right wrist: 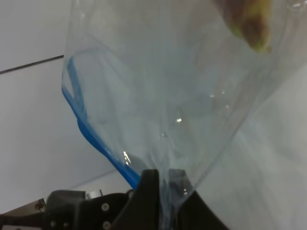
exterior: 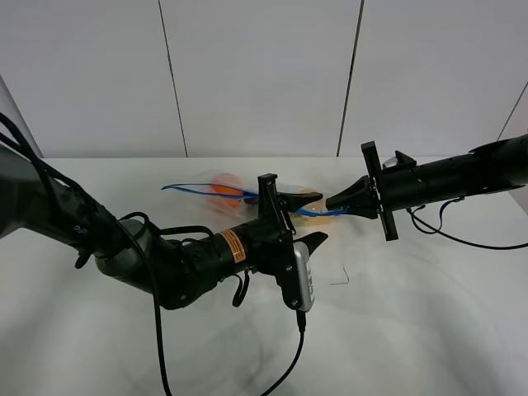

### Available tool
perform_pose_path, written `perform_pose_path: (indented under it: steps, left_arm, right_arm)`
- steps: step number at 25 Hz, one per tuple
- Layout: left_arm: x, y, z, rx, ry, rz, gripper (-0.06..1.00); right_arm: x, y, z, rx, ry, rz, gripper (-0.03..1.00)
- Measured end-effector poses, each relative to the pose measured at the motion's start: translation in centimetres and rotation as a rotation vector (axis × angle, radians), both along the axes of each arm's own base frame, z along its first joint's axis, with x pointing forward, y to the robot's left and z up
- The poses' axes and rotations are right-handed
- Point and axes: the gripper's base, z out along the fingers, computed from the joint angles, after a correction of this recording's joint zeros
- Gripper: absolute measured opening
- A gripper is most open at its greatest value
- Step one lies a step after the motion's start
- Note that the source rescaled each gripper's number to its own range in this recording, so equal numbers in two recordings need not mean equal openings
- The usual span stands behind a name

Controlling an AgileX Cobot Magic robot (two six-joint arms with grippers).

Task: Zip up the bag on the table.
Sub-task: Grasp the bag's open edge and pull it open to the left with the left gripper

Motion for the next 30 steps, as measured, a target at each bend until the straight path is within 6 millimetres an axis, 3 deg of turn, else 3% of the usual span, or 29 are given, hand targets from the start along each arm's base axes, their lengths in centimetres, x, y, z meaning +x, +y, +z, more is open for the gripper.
perform_pose_path:
  steps: [4, 10, 16, 25, 30]
  left_arm:
    - [0.06, 0.04, 0.01, -0.003, 0.003, 0.008, 0.62]
    - [0.07, 0.05, 0.01, -0.003, 0.003, 0.01, 0.38]
    - [0.07, 0.05, 0.01, -0.003, 0.003, 0.01, 0.29]
    - [0.05, 0.05, -0.1, 0.004, 0.007, 0.008, 0.0]
    - [0.05, 0.05, -0.1, 0.004, 0.008, 0.008, 0.0]
  right_arm:
    - [-0.05, -0.01, -0.05, -0.006, 0.0, 0.006, 0.0]
    - [-0.05, -0.01, -0.05, -0.006, 0.0, 0.006, 0.0]
    - [-0.06, -0.01, -0.05, -0.006, 0.0, 0.007, 0.0]
    - [-0.05, -0.01, -0.05, -0.006, 0.0, 0.006, 0.0]
    - [-0.05, -0.01, -0.05, -0.006, 0.0, 0.006, 0.0]
